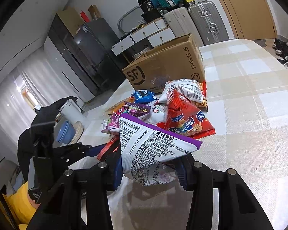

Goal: Organize snacks
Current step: 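Grasp the red wafer pack with the left tool while the right tool grasps the white-purple chip bag, then carry both packets over the SF box with both tools and release them inside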

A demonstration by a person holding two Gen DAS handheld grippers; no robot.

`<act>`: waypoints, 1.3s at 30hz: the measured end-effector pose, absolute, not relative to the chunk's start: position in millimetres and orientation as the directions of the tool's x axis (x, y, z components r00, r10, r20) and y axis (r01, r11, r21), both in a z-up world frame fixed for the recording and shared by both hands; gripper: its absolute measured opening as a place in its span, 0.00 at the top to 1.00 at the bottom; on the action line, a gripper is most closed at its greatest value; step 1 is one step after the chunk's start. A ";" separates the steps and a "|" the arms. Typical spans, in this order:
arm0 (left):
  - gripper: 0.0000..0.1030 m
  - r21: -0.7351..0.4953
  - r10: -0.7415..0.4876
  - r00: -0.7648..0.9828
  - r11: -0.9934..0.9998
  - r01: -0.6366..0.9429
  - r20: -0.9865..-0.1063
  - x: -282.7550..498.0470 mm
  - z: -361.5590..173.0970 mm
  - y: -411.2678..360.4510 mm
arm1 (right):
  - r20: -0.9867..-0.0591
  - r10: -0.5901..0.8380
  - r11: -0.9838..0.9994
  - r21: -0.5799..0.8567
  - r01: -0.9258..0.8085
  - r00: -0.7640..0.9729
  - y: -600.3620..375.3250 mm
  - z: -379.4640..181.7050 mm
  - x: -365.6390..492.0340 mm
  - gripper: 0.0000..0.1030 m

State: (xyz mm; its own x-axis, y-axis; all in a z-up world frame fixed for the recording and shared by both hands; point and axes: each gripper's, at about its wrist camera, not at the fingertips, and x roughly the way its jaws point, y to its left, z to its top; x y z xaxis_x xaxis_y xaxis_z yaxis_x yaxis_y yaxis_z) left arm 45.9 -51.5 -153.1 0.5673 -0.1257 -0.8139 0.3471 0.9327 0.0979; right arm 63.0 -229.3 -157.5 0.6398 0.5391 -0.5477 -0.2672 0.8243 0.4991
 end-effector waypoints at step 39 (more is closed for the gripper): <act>0.61 -0.187 -0.351 0.712 0.935 0.300 -0.608 218.9 46.6 27.2 | -0.528 0.552 0.828 0.437 -0.350 0.645 -202.7 -0.2 214.7 0.55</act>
